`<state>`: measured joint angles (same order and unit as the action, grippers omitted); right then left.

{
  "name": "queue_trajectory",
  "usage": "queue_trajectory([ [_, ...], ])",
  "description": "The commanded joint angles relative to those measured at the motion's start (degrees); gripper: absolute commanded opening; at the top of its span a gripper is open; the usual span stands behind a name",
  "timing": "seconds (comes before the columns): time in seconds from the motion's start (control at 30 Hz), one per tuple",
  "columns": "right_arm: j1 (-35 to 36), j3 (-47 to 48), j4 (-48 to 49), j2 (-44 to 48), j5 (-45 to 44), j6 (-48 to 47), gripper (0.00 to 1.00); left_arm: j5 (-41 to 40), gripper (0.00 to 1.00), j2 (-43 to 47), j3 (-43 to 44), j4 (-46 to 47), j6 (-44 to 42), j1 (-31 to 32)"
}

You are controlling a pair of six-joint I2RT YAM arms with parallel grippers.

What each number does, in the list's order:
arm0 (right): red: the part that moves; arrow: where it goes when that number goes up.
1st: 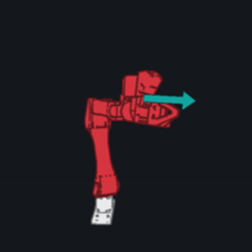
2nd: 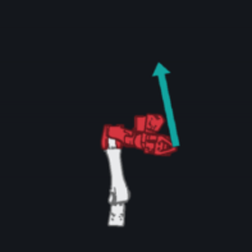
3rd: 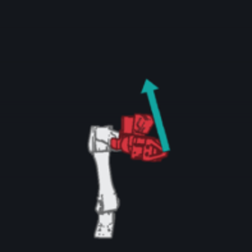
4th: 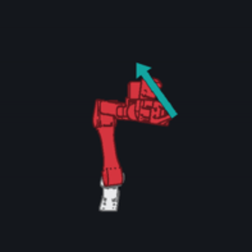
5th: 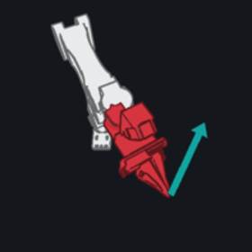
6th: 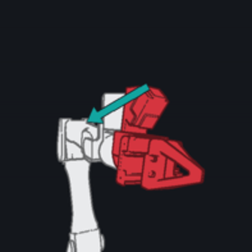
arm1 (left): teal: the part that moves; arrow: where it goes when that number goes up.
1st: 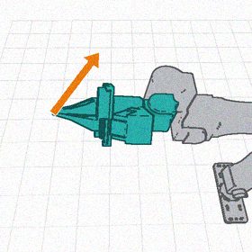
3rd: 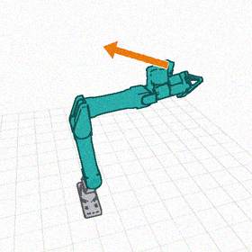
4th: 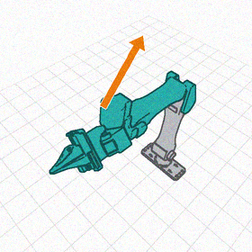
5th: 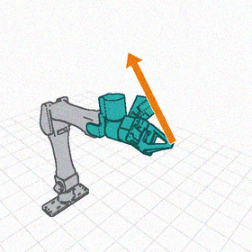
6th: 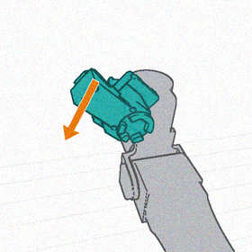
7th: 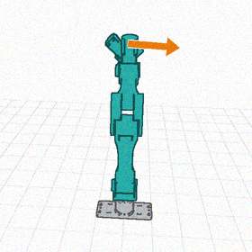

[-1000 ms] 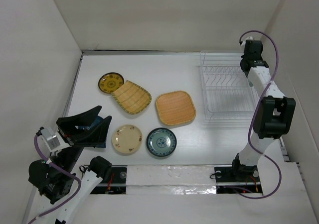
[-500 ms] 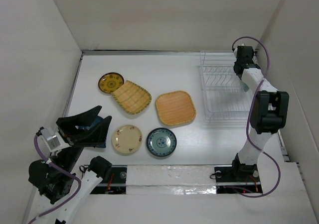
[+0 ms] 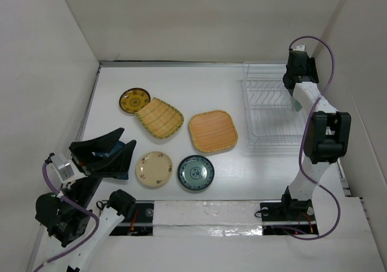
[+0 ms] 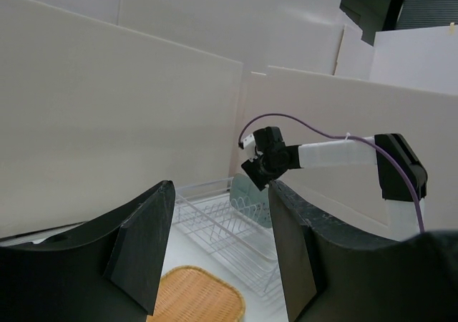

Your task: Load the plates into the dish rack

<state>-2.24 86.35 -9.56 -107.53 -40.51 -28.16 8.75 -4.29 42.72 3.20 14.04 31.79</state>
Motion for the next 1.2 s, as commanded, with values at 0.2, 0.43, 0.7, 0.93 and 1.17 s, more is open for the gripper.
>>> queue_trajectory([
  [0.2,18.4,1.5,4.8,14.7,2.7,19.7,0.45,-3.3,0.52,-2.0,-1.2,2.3,0.0,0.3],
  [0.43,37.7,-5.5,1.8,17.1,17.7,31.3,0.0,-6.3,0.52,-4.1,-2.1,1.8,0.0,0.3],
  [0.7,42.0,-6.1,7.3,7.5,42.5,37.6,0.41,-8.2,0.52,-6.9,-2.4,1.4,-0.9,0.3],
  [0.93,41.4,12.4,-0.3,-11.9,57.1,40.3,0.77,-10.2,0.52,-10.3,-2.6,0.8,-1.8,0.3],
  [1.17,40.9,23.0,-7.0,-24.4,62.0,41.0,0.78,-10.2,0.52,-11.8,-2.6,0.6,-2.2,0.3],
])
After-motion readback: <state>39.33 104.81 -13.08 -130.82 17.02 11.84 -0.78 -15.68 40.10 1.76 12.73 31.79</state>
